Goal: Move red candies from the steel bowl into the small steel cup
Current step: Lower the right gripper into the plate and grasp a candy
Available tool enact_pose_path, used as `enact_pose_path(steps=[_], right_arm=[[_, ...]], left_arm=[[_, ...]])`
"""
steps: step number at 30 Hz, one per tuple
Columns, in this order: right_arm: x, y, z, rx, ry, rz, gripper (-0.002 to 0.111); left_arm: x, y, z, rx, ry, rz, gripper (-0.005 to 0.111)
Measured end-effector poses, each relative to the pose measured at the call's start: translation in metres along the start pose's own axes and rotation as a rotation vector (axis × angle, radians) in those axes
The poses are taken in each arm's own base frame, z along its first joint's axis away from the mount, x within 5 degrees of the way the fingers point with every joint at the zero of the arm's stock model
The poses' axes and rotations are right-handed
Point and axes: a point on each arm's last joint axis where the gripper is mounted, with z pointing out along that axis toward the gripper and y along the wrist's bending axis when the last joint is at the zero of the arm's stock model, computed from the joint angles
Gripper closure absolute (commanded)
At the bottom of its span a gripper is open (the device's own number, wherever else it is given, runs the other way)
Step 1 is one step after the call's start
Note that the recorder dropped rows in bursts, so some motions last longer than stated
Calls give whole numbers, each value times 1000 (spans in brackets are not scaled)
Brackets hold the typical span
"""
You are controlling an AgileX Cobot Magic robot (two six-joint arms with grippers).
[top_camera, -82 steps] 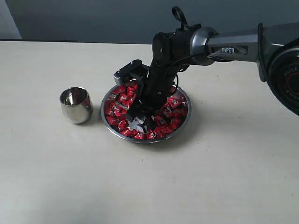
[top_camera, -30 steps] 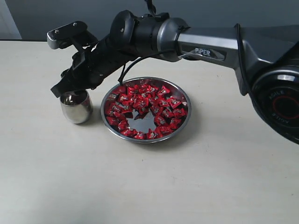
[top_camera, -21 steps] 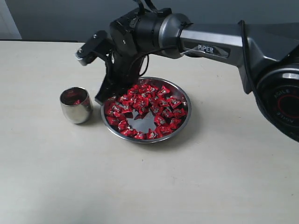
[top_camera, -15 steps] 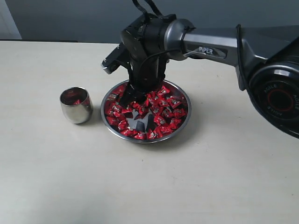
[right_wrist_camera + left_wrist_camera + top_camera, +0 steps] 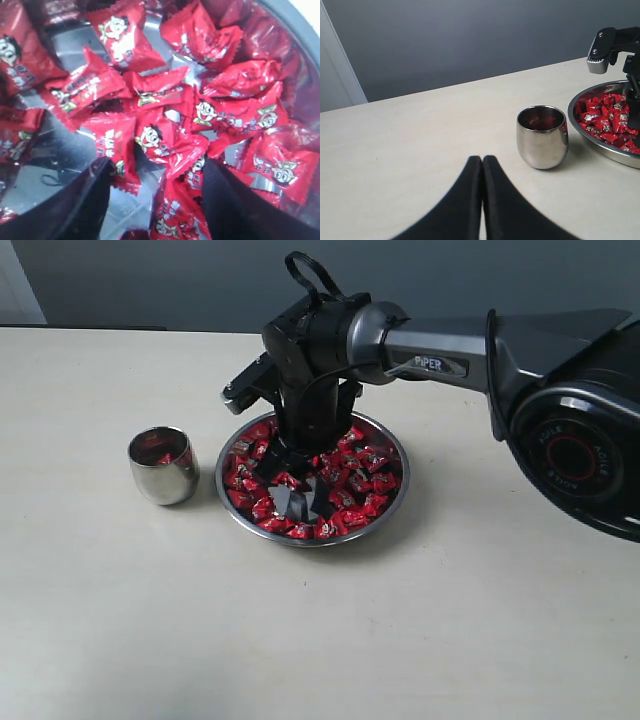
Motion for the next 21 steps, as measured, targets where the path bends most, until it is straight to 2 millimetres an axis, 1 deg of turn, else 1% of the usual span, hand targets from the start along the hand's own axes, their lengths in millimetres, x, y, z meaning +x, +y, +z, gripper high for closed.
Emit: enact_pose_path(steps=[10,17,19,21], right_arm=[[-4,7,0,-77,-42,50,55],[-5,8,0,-90,-52,50,55],[-5,8,0,-90,-53,50,58],[-5,8,0,-92,-51,51,66]], left_arm=[[0,0,0,0,0,0,106],[0,0,0,0,0,0,106],[0,0,0,0,0,0,106],[0,0,0,0,0,0,106]])
